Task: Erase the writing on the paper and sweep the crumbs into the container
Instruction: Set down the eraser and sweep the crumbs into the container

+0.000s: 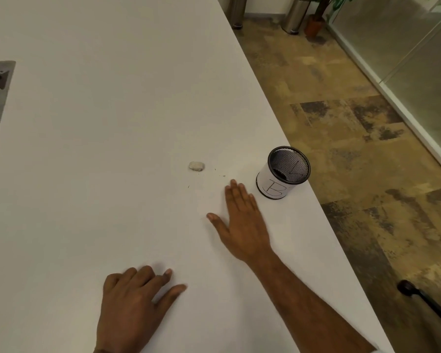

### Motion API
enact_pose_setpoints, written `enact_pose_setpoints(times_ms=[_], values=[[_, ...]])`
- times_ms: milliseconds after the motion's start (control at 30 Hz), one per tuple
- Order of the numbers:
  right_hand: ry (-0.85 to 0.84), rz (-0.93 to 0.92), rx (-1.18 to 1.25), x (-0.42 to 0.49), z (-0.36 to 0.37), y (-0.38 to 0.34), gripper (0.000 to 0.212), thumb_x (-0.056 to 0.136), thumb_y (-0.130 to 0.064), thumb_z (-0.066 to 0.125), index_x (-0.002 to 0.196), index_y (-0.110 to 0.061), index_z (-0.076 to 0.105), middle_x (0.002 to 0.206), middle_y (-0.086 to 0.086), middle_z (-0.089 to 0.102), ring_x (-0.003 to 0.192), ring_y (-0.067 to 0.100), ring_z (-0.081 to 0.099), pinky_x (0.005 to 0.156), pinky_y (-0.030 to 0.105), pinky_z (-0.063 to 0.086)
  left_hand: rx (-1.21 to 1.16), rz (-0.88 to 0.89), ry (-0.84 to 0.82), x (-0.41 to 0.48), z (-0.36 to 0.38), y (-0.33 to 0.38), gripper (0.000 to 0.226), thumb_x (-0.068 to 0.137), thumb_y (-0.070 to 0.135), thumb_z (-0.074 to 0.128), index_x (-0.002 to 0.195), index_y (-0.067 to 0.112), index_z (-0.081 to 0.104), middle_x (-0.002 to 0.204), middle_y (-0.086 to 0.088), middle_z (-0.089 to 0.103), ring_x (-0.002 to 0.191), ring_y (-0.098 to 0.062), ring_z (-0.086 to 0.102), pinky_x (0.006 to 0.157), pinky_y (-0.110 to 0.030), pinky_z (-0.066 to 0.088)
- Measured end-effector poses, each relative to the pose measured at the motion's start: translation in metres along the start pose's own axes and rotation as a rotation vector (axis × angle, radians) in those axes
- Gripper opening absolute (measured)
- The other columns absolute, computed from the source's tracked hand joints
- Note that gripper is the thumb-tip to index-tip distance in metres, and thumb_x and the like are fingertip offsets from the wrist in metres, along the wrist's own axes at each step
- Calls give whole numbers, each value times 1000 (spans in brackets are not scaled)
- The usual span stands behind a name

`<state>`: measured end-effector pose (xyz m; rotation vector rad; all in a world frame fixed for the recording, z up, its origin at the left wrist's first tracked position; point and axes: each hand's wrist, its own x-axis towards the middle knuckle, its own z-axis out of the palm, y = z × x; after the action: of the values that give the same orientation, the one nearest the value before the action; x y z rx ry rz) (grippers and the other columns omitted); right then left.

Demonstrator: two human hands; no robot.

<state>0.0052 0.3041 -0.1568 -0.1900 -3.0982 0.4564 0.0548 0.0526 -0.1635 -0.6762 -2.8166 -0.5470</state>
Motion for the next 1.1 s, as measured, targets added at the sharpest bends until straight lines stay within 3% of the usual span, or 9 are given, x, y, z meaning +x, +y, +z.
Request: enact_pose_setpoints(times_ms=[133, 267, 333, 433, 633, 867, 1000, 1100], values=[[-28, -6, 41, -30, -1, -1, 81, 93, -67, 17, 152, -10, 18, 161, 3, 7, 149, 14, 1, 121, 36, 7, -63, -52, -45, 6, -6, 12, 49, 82, 60, 55, 91, 19, 80, 81, 2, 62, 63, -24, 60, 66, -37, 36], [-42, -37, 63, -48, 7, -21, 76, 96, -61, 22, 152, -9, 19, 161, 4, 7, 149, 15, -1, 119, 36, 4, -107, -85, -168, 19, -1, 35, 68, 87, 69, 45, 128, 18, 64, 125, -5, 64, 109, -25, 63, 88, -45, 51], [-48, -53, 73, -48, 8, -31, 70, 99, -56, 22, 152, -10, 17, 161, 3, 5, 148, 14, -4, 119, 36, 1, -86, -85, -275, 24, 3, 39, 78, 91, 75, 33, 137, 17, 57, 141, -10, 58, 127, -30, 56, 97, -51, 50], [-46, -121, 133, -36, 5, -50, 64, 100, -49, 25, 152, -12, 17, 161, 2, 4, 148, 13, -7, 120, 37, -2, -63, -86, -384, 25, 5, 30, 90, 90, 81, 23, 143, 15, 51, 152, -11, 47, 139, -30, 46, 107, -52, 43], [-183, -335, 122, 28, 17, -88, 70, 99, -53, 31, 153, -12, 13, 162, 3, 3, 148, 15, -5, 120, 37, -4, -64, -48, -426, 17, -1, 15, 95, 84, 86, 34, 147, 16, 46, 155, -9, 43, 142, -24, 39, 113, -46, 36], [-24, -113, 9, 24, 20, -41, 86, 91, -70, 13, 152, -9, 17, 161, 6, 8, 149, 16, 1, 120, 41, 0, -103, -16, -428, 16, -7, 7, 88, 85, 83, 38, 142, 17, 52, 156, -5, 43, 144, -21, 33, 114, -37, 22], [16, -13, 16, 10, 10, -12, 88, 90, -71, 6, 152, -9, 14, 161, 6, 5, 149, 17, -2, 121, 40, -1, -77, -20, -414, 19, -8, 8, 88, 86, 84, 33, 140, 18, 55, 153, -6, 46, 140, -24, 40, 112, -45, 36], [2, -102, 84, 15, 5, -20, 82, 93, -67, 15, 152, -9, 18, 161, 6, 7, 149, 17, -1, 121, 39, 1, -44, -23, -427, 27, -9, 11, 85, 88, 82, 29, 135, 18, 60, 148, -9, 52, 133, -28, 49, 104, -50, 42]])
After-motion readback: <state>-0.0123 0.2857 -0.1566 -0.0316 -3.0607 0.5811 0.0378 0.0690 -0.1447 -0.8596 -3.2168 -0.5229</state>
